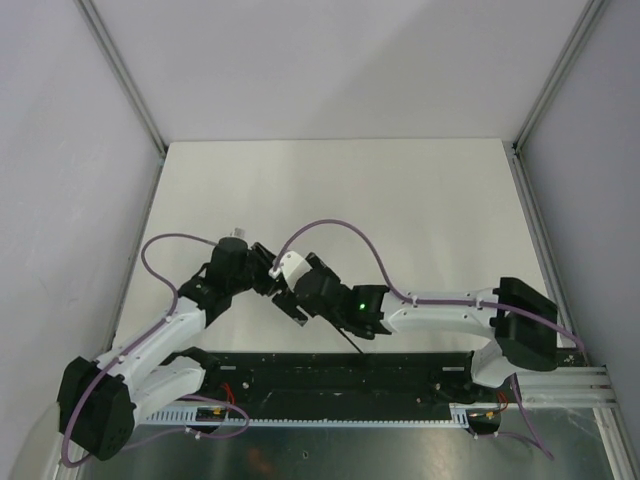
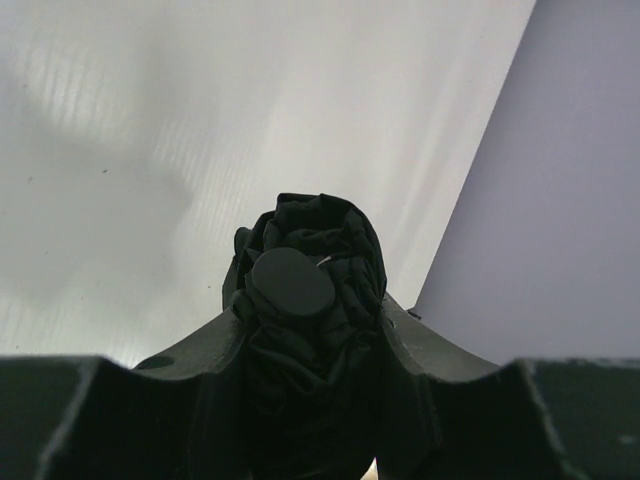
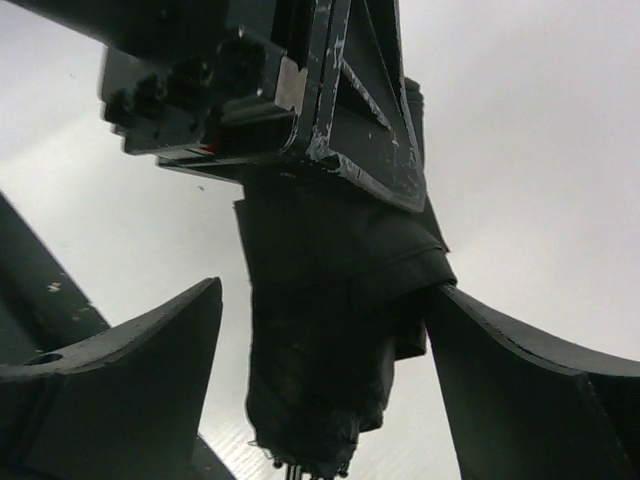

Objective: Put away the umbrella

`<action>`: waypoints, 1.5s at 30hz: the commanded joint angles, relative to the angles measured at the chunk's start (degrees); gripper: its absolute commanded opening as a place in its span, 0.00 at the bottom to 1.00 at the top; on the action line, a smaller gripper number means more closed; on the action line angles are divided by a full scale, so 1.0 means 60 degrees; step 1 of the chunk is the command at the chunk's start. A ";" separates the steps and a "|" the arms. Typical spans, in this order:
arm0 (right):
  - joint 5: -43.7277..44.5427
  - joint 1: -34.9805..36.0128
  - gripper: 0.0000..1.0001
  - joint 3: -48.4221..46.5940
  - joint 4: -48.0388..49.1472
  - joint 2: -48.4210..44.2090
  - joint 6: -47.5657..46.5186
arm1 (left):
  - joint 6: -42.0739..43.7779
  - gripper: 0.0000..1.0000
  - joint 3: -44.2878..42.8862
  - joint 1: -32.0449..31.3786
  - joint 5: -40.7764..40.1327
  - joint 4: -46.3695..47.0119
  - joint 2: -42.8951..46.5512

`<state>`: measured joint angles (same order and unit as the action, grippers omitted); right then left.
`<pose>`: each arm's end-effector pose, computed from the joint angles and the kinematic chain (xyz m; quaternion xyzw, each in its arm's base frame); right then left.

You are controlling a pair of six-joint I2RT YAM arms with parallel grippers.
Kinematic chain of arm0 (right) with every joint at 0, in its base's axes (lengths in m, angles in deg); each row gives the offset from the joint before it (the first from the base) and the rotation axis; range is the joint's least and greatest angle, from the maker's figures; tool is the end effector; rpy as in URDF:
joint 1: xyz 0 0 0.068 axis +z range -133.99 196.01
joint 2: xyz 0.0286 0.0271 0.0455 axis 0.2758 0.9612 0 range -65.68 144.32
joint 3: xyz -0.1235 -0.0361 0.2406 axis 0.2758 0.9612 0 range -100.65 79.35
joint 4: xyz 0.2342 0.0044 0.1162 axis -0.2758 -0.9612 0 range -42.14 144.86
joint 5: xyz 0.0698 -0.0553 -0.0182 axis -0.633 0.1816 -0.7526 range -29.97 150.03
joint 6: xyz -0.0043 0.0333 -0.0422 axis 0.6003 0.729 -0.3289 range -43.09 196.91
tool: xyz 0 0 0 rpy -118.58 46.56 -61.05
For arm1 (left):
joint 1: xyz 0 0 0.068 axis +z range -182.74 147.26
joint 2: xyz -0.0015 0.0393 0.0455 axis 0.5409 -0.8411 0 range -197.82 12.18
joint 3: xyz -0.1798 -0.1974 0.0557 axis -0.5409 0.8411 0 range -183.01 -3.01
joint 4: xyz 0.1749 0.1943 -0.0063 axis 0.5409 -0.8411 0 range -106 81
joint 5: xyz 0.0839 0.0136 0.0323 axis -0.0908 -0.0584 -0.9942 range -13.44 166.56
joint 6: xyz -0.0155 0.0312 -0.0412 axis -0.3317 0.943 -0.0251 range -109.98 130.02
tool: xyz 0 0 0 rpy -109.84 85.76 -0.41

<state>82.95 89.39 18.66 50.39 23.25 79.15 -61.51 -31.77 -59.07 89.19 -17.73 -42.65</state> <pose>0.1130 0.3306 0.2567 -0.4228 0.7550 0.1503 0.4781 0.1791 -0.0973 0.2134 -0.2915 0.8328 -0.4111 0.2290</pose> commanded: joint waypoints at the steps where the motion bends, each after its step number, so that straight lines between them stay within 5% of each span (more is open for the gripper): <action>1: 0.1667 0.0230 0.84 -0.0705 -0.0554 0.0445 -0.0789 | -0.0634 0.00 -0.0836 0.0037 0.0200 -0.0350 0.0108; 9: 0.2234 0.0261 0.78 -0.0798 -0.1128 0.1035 -0.1046 | -0.0563 0.00 -0.1235 0.0037 0.0043 -0.0940 0.0139; 16: 0.2362 0.0195 0.47 -0.1045 -0.0673 0.1384 -0.1331 | -0.0501 0.00 -0.1620 0.0034 0.0088 -0.1457 0.0072; 21: 0.1428 0.0031 0.06 -0.1122 -0.0354 0.1109 -0.1012 | -0.0450 0.00 -0.1655 0.0037 0.0002 -0.1675 0.0153; 26: -0.1208 -0.0748 0.00 -0.0902 -0.0605 0.0429 -0.0258 | -0.0221 0.00 -0.1639 0.0059 -0.0052 -0.1764 0.0140; 28: -0.2452 -0.1142 0.00 -0.0605 -0.0490 0.0037 0.0033 | -0.0035 0.08 -0.1701 0.0120 0.0028 -0.1759 0.0110; 32: -0.4064 -0.1855 0.00 -0.0125 -0.0250 -0.0542 0.0411 | 0.0919 0.51 -0.1895 0.0323 -0.0065 -0.1682 0.0389; 38: -0.5044 -0.2673 0.00 0.0202 -0.0533 -0.1132 0.0132 | 0.3170 0.95 -0.2058 0.0734 0.0055 -0.1064 0.1624; 42: -0.4995 -0.3123 0.00 0.0235 -0.1004 -0.1460 -0.0750 | 0.4405 0.98 -0.1812 0.0875 0.0241 -0.1000 0.2837; 45: -0.5017 -0.3440 0.00 0.0231 -0.1138 -0.1732 -0.1329 | 0.5172 0.88 -0.1435 0.0898 0.0551 -0.0893 0.3769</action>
<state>54.82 70.53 20.52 42.67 17.37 76.68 -41.20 -41.25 -54.24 89.53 -25.97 -26.06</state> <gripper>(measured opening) 0.385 0.940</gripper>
